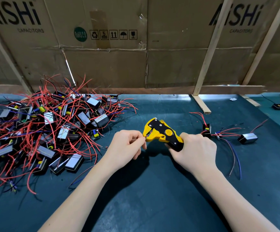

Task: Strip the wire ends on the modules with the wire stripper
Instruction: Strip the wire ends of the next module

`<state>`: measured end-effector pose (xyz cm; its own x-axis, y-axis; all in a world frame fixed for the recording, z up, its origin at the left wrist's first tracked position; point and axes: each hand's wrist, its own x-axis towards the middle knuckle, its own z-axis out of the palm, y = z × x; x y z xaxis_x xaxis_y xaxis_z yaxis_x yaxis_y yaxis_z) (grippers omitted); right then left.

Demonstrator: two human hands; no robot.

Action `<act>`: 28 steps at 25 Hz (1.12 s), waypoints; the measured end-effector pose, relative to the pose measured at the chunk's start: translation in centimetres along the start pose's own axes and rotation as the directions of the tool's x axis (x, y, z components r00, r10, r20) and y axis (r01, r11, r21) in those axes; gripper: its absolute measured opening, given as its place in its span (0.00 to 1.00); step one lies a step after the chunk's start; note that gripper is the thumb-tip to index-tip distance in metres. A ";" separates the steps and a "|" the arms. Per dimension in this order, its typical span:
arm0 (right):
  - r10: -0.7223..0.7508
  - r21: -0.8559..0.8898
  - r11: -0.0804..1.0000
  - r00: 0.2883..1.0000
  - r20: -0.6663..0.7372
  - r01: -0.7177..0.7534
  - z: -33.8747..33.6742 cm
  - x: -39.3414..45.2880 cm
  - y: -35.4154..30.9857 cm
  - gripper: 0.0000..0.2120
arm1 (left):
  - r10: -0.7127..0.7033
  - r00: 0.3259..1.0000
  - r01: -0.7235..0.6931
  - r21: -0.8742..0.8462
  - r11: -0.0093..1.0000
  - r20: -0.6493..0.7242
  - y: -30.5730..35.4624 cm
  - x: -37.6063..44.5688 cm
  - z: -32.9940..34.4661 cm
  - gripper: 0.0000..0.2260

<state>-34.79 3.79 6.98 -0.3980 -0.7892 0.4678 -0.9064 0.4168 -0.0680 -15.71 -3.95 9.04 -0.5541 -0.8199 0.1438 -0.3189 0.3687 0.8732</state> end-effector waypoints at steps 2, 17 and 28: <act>-0.004 0.040 0.999 0.998 -0.059 0.006 0.0 0.2 0.3 0.22 | -0.017 1.000 0.016 -0.014 1.000 -0.014 -0.3 0.3 -0.1 0.13; 0.088 0.940 0.182 0.956 0.278 -0.290 0.1 1.2 1.0 0.18 | 0.026 0.982 -0.053 -0.143 0.988 -0.189 -1.3 1.4 -1.2 0.09; -0.045 0.882 0.300 0.919 0.392 -0.362 0.3 0.8 0.9 0.24 | 0.225 0.947 -0.185 0.183 0.966 -0.231 -1.0 0.9 -1.3 0.06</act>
<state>-35.98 3.42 6.97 -0.3802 -0.9208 0.0872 -0.2530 0.0128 -0.9674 -14.86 -5.66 8.91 -0.4186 -0.7943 0.4403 -0.3458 0.5877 0.7314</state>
